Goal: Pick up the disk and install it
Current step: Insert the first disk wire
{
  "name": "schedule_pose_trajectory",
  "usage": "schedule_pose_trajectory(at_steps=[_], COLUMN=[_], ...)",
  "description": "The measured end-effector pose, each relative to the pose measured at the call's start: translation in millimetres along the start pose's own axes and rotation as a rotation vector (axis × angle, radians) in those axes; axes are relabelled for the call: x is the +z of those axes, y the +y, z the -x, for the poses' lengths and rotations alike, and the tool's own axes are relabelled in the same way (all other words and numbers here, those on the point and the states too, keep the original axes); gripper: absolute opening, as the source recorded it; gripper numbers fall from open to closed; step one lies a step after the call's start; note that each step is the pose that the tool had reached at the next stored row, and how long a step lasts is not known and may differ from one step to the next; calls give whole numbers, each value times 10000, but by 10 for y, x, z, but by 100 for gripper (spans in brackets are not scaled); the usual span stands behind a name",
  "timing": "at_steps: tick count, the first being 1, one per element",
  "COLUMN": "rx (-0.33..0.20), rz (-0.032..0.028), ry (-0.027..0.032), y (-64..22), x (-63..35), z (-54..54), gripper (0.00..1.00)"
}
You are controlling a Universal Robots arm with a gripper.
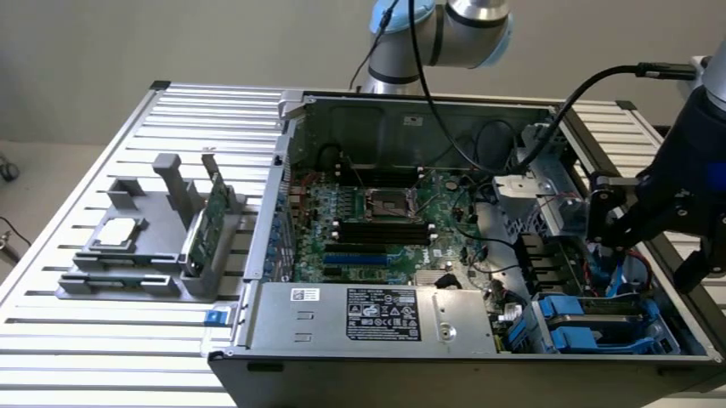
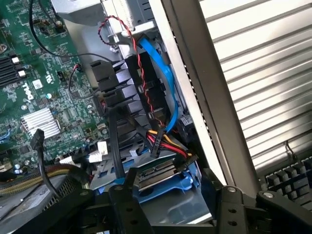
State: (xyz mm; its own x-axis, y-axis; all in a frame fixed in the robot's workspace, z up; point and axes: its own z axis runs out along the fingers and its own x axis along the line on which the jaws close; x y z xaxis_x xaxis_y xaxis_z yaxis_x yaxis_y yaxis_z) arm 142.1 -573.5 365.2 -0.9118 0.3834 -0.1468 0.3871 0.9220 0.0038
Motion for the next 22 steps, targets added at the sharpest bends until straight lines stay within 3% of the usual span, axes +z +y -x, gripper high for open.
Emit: schedule_pose_trajectory(at_steps=[3, 7, 8, 10, 11, 12, 15, 22], rx=[99, 204, 218, 224, 230, 237, 409, 1351], rz=[-14, -29, -30, -30, 4, 50, 49, -46], ry=[7, 14, 18, 34, 52, 82, 94, 103], y=[-61, -137, -154, -191, -206, -213, -215, -216], x=[5, 9, 9, 13, 12, 14, 13, 14], z=[25, 57, 65, 80, 86, 89, 91, 91], gripper=[61, 42, 42, 30, 30, 24, 24, 24])
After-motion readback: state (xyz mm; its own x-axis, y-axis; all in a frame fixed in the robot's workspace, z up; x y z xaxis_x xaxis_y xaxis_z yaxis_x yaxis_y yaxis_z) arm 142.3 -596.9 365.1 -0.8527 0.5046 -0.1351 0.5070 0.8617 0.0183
